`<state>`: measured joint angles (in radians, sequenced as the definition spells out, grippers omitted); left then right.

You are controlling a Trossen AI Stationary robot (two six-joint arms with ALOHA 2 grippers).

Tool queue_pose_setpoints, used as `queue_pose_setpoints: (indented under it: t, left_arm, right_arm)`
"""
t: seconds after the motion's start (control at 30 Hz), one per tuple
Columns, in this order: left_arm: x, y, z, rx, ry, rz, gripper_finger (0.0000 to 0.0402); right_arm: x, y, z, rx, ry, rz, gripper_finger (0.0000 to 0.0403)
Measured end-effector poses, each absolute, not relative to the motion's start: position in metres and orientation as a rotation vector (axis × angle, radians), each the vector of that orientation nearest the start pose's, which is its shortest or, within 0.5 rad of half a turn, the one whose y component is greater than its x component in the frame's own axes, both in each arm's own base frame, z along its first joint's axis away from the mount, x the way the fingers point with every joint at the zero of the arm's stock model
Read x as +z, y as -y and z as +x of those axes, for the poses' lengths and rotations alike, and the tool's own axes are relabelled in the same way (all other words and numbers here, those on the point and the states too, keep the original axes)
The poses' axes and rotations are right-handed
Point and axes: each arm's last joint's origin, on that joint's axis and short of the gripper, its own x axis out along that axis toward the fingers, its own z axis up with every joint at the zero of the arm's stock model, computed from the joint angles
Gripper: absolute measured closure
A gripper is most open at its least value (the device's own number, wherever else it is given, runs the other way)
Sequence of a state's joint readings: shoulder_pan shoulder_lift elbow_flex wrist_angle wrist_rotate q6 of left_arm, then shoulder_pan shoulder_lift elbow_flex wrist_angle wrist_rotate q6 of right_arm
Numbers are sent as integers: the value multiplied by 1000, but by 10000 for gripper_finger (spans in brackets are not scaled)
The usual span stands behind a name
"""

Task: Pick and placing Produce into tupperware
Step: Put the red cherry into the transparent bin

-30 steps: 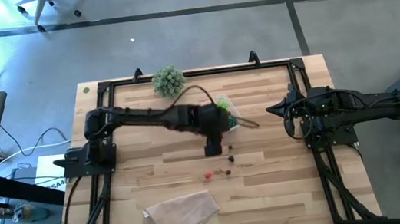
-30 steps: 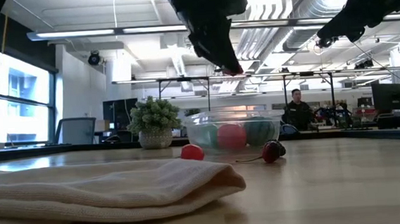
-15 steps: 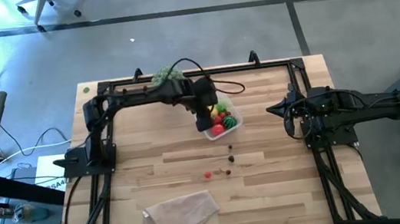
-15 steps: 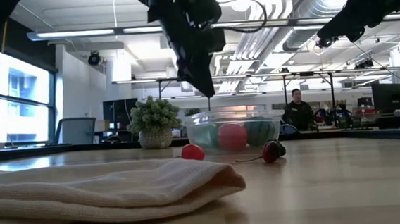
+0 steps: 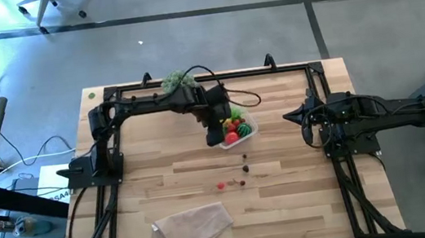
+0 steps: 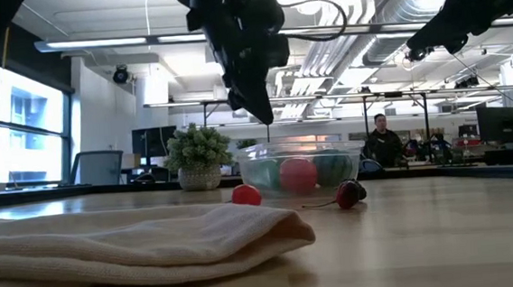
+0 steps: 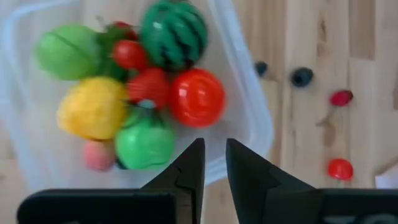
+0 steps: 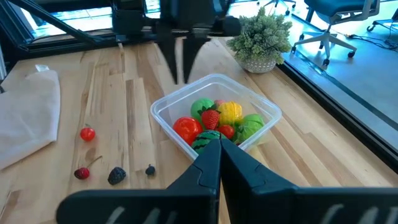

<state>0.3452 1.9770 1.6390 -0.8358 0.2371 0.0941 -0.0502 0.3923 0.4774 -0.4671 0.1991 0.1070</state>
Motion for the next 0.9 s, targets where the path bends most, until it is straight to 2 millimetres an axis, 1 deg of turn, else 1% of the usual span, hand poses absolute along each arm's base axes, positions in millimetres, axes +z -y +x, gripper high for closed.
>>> queue_pose_setpoints:
  t: [0.1,0.2,0.37,0.53,0.67,0.73,0.77,0.9]
  left_arm:
    - [232,-122,393,24,-1146,-236,353]
    - [239,-110,390,1,-1163,-221,360]
    - [263,-87,381,7,-1160,-150,375]
    - [293,-64,365,32,-1142,-97,392]
    - [309,-43,357,11,-1105,-54,400]
    - [312,-30,353,-11,-1079,-35,401]
    - [310,-23,351,-15,-1072,-29,401]
    - [287,6,340,-5,-1037,1,401]
  right_arm:
    - [249,11,104,-267,-368,77,402]
    - [249,11,104,-267,-368,77,402]
    - [249,11,104,-266,-368,77,402]
    - [249,11,104,-266,-368,77,402]
    - [249,11,104,-266,-368,77,402]
    - [249,11,104,-266,-368,77,402]
    - [249,11,104,-266,-368,77,402]
    - [249,11,104,-266,-368,77,402]
